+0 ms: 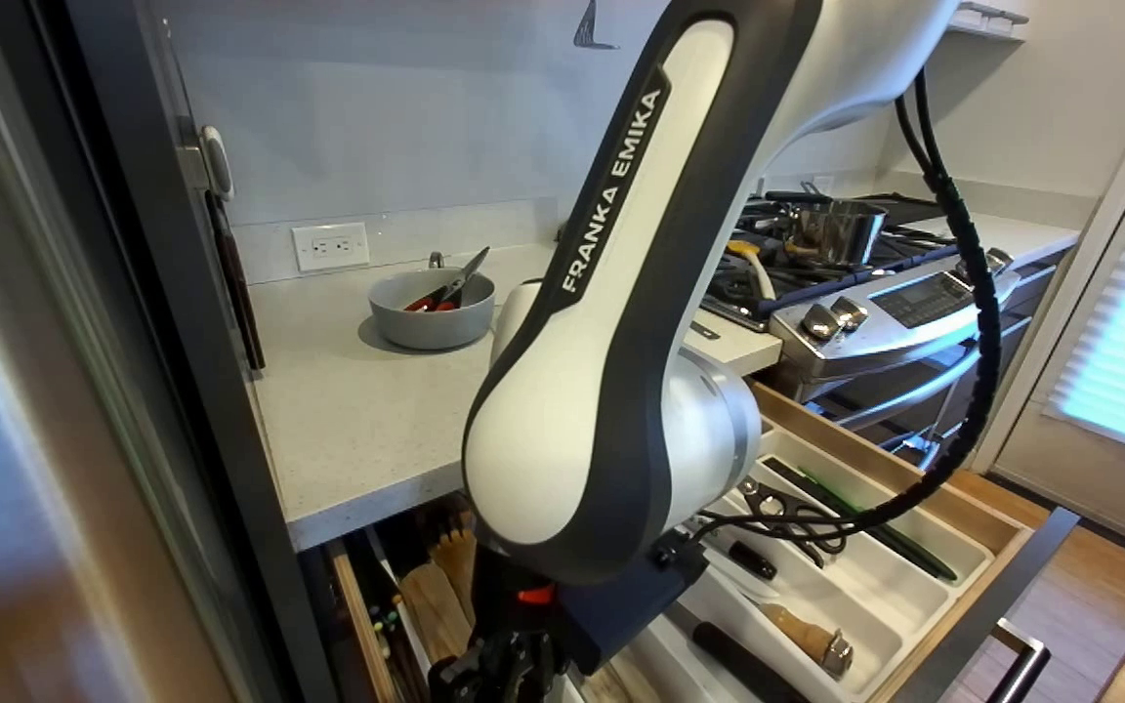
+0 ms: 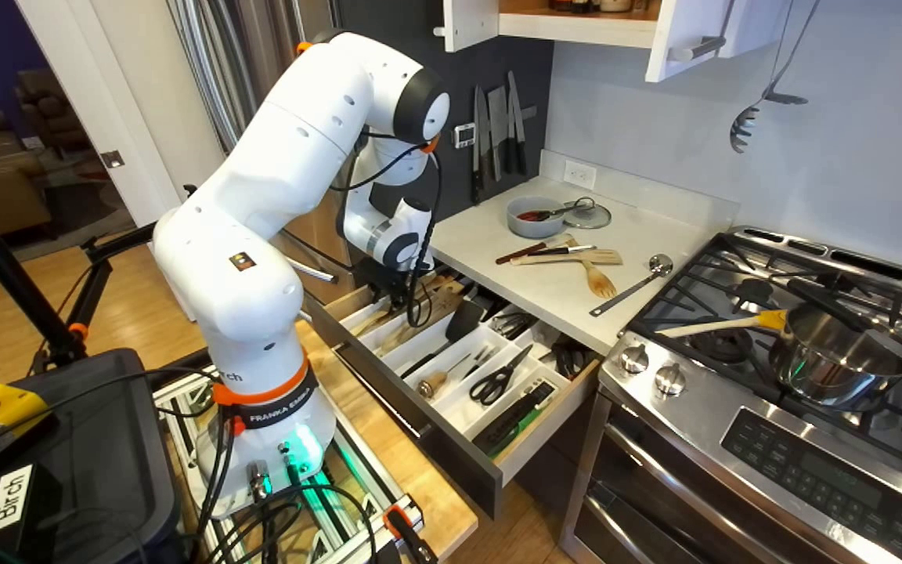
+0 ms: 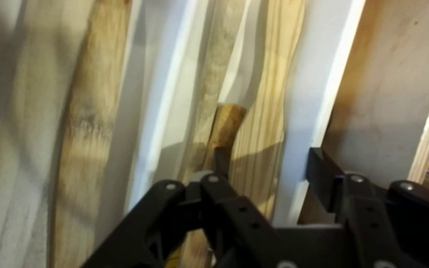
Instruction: Remove a wooden spatula from the far left compartment of the drawer and place it on top of the counter top
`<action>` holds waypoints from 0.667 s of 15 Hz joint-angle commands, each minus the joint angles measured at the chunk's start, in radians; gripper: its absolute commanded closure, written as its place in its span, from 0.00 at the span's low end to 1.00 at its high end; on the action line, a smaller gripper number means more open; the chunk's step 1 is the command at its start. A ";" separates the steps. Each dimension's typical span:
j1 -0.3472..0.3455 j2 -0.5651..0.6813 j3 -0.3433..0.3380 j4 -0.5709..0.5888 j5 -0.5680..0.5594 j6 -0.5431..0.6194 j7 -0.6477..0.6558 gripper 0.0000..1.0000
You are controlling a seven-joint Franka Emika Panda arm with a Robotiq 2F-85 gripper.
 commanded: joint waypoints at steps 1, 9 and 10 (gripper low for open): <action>-0.016 0.031 -0.009 0.022 0.023 -0.020 -0.008 0.73; -0.032 0.053 -0.011 0.032 0.031 -0.017 -0.012 0.43; -0.031 0.064 -0.009 0.038 0.031 -0.015 -0.013 0.36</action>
